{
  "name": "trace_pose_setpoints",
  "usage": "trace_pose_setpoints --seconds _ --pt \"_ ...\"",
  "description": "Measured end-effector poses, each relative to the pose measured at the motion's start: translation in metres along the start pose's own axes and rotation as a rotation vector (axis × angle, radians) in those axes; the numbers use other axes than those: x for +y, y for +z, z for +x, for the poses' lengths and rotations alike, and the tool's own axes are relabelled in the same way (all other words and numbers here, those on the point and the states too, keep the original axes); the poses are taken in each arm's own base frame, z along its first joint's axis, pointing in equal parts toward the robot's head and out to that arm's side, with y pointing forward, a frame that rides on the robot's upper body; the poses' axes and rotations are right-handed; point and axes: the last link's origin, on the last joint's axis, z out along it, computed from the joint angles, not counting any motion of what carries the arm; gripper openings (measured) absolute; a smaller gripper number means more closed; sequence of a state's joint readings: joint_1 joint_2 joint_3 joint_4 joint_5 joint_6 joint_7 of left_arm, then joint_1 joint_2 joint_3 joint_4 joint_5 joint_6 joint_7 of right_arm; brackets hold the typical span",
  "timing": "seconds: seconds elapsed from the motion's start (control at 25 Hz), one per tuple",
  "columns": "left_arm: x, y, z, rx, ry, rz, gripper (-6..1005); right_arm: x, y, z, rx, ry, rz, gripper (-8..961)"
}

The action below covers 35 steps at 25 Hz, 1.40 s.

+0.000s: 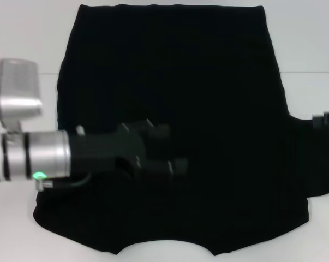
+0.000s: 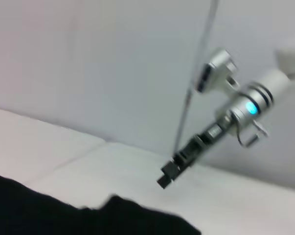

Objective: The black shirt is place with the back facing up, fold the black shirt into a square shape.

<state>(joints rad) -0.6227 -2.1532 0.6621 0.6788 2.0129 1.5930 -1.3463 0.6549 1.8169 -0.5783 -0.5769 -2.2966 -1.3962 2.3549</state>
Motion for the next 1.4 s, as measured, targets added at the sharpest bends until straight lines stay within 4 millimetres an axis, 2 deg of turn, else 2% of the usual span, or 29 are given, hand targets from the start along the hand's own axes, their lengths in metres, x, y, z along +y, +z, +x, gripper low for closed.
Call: trace_pose_setpoints --seconds 0.08,0.16,0.48,0.88,1.4 --pt "0.003 0.008 -0.005 -0.045 0.034 -0.023 948 -0.006 -0.001 0.009 0.034 0.046 0.018 913" --pt "0.007 0.016 -0.01 -0.105 0.062 -0.051 949 -0.01 -0.001 0.017 0.063 0.077 0.031 913" --pt "0.009 0.021 -0.013 -0.148 0.108 -0.079 952 -0.021 0.005 0.042 0.159 0.148 0.07 884" --pt "0.005 0.022 -0.011 -0.157 0.106 -0.06 951 -0.029 0.004 0.042 0.151 0.159 0.119 836" --pt "0.0 0.021 -0.011 -0.157 0.094 -0.025 950 -0.024 0.028 0.032 0.108 0.13 0.177 775"
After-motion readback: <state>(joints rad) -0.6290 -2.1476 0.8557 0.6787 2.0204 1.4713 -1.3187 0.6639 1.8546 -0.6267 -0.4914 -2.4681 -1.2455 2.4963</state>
